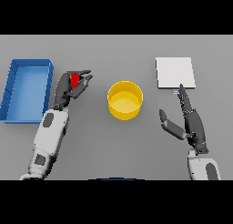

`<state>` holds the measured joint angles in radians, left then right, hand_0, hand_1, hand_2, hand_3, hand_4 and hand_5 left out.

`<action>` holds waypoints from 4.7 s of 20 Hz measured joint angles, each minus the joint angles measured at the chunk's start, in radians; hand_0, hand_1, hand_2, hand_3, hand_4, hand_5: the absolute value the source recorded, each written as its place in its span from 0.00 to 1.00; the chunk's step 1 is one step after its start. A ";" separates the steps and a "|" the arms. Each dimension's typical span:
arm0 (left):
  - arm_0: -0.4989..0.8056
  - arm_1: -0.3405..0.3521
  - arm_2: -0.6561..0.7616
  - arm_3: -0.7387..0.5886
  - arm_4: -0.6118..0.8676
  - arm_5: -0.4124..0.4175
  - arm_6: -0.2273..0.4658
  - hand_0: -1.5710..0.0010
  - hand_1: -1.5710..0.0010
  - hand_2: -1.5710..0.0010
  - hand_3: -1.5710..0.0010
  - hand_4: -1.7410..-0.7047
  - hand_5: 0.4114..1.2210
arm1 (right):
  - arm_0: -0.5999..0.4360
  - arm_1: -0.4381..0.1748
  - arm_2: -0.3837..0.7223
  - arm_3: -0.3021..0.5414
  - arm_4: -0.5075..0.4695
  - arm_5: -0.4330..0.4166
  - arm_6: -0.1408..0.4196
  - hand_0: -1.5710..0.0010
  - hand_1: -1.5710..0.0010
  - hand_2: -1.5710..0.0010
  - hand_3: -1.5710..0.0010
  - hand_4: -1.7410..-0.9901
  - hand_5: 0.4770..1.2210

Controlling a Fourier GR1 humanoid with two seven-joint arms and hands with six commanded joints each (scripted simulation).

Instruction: Pick up the red beaker and tilt it to pour out 1 green nut into yellow bowl. Pick up the yellow bowl and place it on the metallic measuring scale.

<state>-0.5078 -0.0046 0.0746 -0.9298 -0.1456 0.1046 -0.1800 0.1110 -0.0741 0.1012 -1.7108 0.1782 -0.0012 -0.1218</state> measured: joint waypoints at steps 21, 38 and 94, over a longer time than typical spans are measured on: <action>-0.157 0.259 -0.460 -0.205 -0.357 -0.063 0.263 0.00 0.00 0.00 0.00 0.00 0.90 | 0.013 -0.011 0.023 -0.044 0.056 -0.016 0.028 1.00 1.00 1.00 1.00 0.63 0.33; -0.598 0.290 -0.977 0.071 -0.741 -0.375 0.192 0.00 0.00 0.00 0.00 0.02 1.00 | 0.016 0.033 0.026 -0.020 0.055 -0.042 0.014 1.00 1.00 1.00 1.00 0.73 0.23; -0.605 0.717 -0.616 0.487 0.344 0.133 0.552 0.00 0.00 0.00 0.11 0.00 1.00 | -0.049 0.000 0.024 0.028 0.040 -0.009 -0.032 1.00 1.00 1.00 1.00 0.73 0.31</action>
<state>-1.1133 0.7128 -0.5414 -0.4426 0.1987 0.2379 0.3719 0.0615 -0.0743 0.1248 -1.6827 0.2183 -0.0103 -0.1537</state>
